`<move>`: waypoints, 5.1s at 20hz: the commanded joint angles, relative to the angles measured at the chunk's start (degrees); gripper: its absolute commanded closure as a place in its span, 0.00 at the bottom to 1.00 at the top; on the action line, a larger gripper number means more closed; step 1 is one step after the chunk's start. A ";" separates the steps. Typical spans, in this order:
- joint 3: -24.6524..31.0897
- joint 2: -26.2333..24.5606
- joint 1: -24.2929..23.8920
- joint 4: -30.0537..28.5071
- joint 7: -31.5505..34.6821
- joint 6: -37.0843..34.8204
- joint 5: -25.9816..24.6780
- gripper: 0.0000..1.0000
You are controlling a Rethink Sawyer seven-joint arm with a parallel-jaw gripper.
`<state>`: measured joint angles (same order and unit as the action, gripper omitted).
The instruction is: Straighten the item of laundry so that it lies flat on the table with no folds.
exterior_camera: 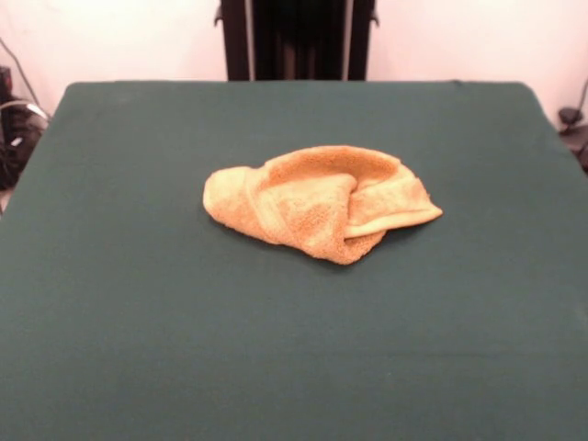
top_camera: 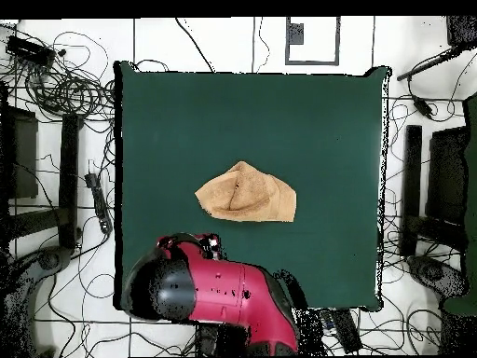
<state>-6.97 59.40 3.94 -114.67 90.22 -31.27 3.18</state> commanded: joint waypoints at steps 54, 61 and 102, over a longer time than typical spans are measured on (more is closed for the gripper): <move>9.87 -10.49 -4.57 -12.69 7.93 11.97 -0.52 0.00; 8.98 -10.86 -3.01 -4.53 8.46 5.59 0.30 0.00; 8.19 -19.97 -3.62 11.56 9.17 -4.10 -0.12 0.00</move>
<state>-2.42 42.22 0.65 -105.41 90.22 -29.85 0.76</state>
